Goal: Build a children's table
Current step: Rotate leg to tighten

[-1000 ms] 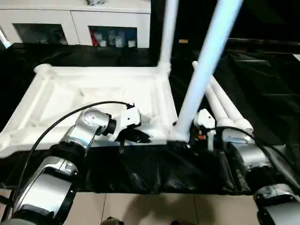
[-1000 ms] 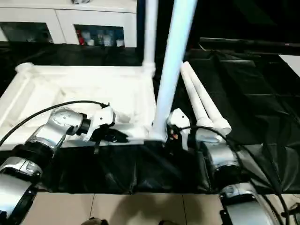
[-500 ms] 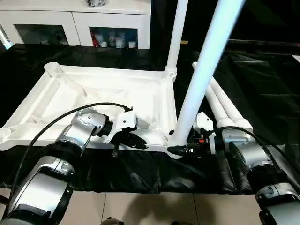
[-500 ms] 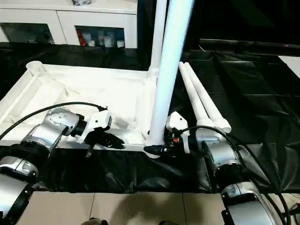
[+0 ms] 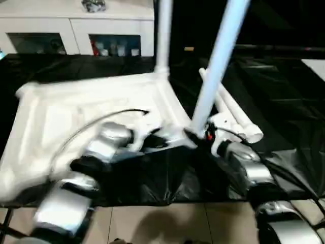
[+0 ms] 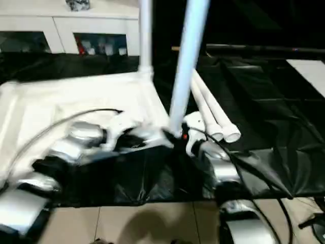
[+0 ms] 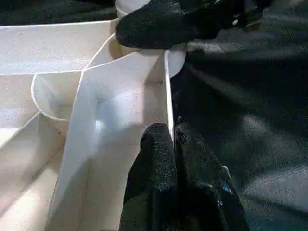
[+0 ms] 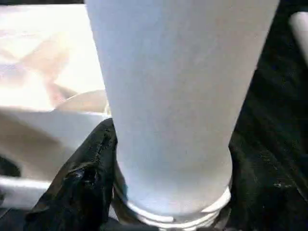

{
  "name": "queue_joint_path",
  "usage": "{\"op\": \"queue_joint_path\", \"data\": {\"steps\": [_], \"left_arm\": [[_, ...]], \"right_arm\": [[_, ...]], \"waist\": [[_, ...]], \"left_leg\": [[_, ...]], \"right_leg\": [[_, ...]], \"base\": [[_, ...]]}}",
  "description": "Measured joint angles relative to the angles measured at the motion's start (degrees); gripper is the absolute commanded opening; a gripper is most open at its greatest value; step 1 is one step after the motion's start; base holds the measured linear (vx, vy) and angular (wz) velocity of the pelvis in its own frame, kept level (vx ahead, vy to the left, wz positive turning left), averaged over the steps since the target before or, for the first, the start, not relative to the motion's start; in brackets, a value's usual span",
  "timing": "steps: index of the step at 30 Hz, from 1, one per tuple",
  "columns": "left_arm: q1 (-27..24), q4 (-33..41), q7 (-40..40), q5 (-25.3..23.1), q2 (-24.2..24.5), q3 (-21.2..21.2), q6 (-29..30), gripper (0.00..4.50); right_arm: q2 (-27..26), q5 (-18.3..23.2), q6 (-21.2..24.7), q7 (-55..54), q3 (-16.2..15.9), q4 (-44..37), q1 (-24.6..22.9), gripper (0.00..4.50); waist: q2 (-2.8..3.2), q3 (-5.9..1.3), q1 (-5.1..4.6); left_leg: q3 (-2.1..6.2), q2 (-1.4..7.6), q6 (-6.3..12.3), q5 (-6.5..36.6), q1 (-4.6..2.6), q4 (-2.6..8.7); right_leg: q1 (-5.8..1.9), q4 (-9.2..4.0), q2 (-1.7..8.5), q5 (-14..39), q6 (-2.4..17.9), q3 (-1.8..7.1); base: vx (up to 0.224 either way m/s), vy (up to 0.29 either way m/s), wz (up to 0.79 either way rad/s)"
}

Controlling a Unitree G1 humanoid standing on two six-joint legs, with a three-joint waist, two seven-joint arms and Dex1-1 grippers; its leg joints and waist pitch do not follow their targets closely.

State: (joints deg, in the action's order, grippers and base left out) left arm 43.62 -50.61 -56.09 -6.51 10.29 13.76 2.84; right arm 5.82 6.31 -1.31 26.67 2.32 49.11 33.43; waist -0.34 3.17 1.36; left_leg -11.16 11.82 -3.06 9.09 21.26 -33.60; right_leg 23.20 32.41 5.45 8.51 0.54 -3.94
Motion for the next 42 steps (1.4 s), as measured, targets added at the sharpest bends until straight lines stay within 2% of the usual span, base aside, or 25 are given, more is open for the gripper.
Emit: {"op": "queue_joint_path", "data": {"steps": [2, 4, 9, 10, 14, 16, 18, 20, 25, 29, 34, 36, 42], "left_arm": [[0.00, 0.00, 0.50, 0.00, -0.05, -0.10, 0.55, 0.00], [-0.01, 0.00, 0.61, -0.07, -0.07, -0.10, 0.56, 0.00], [-0.03, 0.14, 0.08, -0.82, 0.30, -0.12, -0.16, 0.00], [-0.09, 0.17, -0.29, -0.85, 0.52, -0.06, -0.52, 0.00], [-0.51, 0.93, -4.74, -0.01, 2.56, 0.68, -2.44, 0.00], [-0.64, 1.15, -6.77, 0.18, 3.27, 0.76, -3.26, 0.00], [-0.87, 2.03, -10.85, 0.55, 5.41, 1.29, -4.52, 0.00], [-0.97, 2.08, -14.17, 1.00, 6.60, 1.44, -6.08, 0.00], [-0.97, 2.20, -19.11, 2.11, 8.23, 1.52, -7.14, 0.00], [-0.97, 2.29, -22.51, 2.46, 9.64, 2.03, -7.86, 0.00], [-0.97, 2.28, -24.74, 2.41, 10.59, 2.63, -8.53, 0.00], [-0.97, 2.26, -25.17, 2.40, 10.90, 2.76, -9.01, 0.00], [-0.97, 2.21, -24.94, 2.44, 10.53, 2.65, -8.69, 0.00]], "right_arm": [[-0.71, -0.40, -0.79, -1.62, 0.09, 0.89, 0.45, 2.75], [-0.86, -0.61, -1.57, -1.95, 0.09, 1.41, 0.57, 3.31], [-0.81, -1.38, -1.99, -0.53, 0.04, 1.76, 0.78, 3.67], [-0.55, -1.51, -2.05, 0.25, -0.16, 1.76, 0.78, 3.88], [2.53, -2.16, -3.18, 8.95, -2.82, 1.64, 0.78, 3.88], [3.55, -2.02, -3.25, 12.40, -3.12, 1.41, 0.76, 3.88], [6.36, -0.93, -2.85, 20.98, -4.94, -0.88, -0.28, 3.88], [8.78, 0.33, -1.34, 28.75, -6.25, -3.47, -1.08, 3.88], [11.87, 1.47, 1.65, 38.89, -8.33, -6.46, -1.48, 3.88], [13.62, 1.28, 1.80, 44.56, -9.85, -7.15, -1.44, 3.51], [13.96, 0.68, 1.26, 46.64, -11.29, -7.31, -1.41, 3.13], [13.92, 0.70, 1.34, 46.91, -11.67, -7.54, -1.43, 2.83], [12.96, 0.79, 2.02, 45.85, -11.34, -8.48, -1.85, 2.73]], "waist": [[0.06, -0.04, -0.24], [0.07, -0.03, -0.40], [0.08, -0.03, -0.82], [0.08, -0.03, -0.88], [0.08, -0.02, -0.92], [0.08, -0.02, -0.76], [0.08, -0.02, -0.53], [0.07, -0.02, 0.26], [0.06, -0.03, 1.50], [0.06, -0.03, 2.18], [0.02, -0.03, 2.14], [-0.01, -0.02, 2.11], [-0.04, -0.02, 2.10]], "left_leg": [[0.06, 0.00, 0.00, 0.00, -0.04, 0.05], [0.06, -0.03, 0.01, 0.00, -0.04, 0.03], [0.05, -0.08, 0.01, 0.01, -0.02, 0.01], [0.05, -0.08, 0.01, 0.01, -0.01, 0.02], [0.05, -0.06, 0.01, 0.01, 0.07, 0.19], [0.02, -0.07, 0.01, 0.01, 0.08, 0.32], [-0.07, -0.05, 0.01, 0.02, 0.11, 0.44], [-0.15, -0.02, -0.05, 0.08, 0.11, 0.64], [-0.19, 0.09, -0.35, 0.35, 0.09, 0.67], [-0.19, 0.19, -0.39, 0.35, 0.06, 0.69], [-0.21, 0.15, -0.43, 0.35, -0.01, 0.61], [-0.22, 0.14, -0.43, 0.34, -0.02, 0.59], [-0.23, 0.15, -0.43, 0.34, -0.07, 0.63]], "right_leg": [[-0.11, -0.28, -0.01, 0.00, 0.00, -0.08], [-0.14, -0.36, -0.01, 0.00, 0.00, -0.05], [-0.16, -0.44, 0.00, 0.00, 0.00, 0.00], [-0.16, -0.44, 0.00, 0.00, 0.00, 0.00], [-0.06, -0.38, -0.01, -0.01, 0.01, 0.00], [-0.06, -0.31, -0.02, -0.04, 0.06, 0.04], [-0.02, -0.26, -0.04, -0.18, 0.24, 0.07], [0.02, -0.22, -0.06, -0.43, 0.60, 0.06], [0.35, 0.58, -0.07, -0.03, 0.28, 0.05], [0.47, 0.77, -0.16, 0.08, 0.25, 0.02], [0.40, 0.77, -0.13, 0.08, 0.25, 0.14], [0.39, 0.77, -0.13, 0.07, 0.25, 0.17], [0.39, 0.82, -0.13, 0.08, 0.24, 0.15]], "base": [[0.000, 0.000, 0.00], [0.000, 0.000, 0.00], [0.000, 0.000, 0.00], [0.000, 0.000, 0.00], [0.000, 0.000, 0.00], [0.000, 0.000, 0.00], [0.000, 0.000, 0.00], [0.055, -0.013, 0.03], [0.033, -0.013, 0.01], [0.000, 0.000, 0.00], [0.000, 0.000, 0.00], [0.000, 0.000, 0.00], [0.000, 0.000, 0.00]]}}
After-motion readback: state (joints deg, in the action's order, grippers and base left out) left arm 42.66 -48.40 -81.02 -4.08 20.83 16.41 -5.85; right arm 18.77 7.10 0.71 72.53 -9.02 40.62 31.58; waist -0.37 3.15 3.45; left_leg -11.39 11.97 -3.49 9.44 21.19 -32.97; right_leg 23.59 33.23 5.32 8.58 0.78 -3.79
